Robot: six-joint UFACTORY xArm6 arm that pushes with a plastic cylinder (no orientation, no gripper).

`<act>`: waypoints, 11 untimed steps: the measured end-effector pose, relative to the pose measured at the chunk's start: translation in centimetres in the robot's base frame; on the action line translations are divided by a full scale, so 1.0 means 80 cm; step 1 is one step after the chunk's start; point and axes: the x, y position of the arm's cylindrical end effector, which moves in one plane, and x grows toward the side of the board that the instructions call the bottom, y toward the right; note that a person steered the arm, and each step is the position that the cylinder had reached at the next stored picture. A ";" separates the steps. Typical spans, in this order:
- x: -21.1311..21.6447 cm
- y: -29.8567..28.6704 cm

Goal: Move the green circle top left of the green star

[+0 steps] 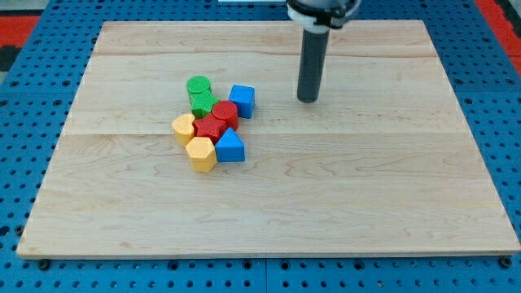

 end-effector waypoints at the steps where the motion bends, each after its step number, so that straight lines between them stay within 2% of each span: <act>1: 0.006 -0.041; 3: 0.081 -0.098; 5: 0.063 -0.139; 7: 0.077 -0.153; 8: 0.079 -0.095; 9: 0.032 -0.059; 10: -0.022 -0.069; 11: 0.000 -0.115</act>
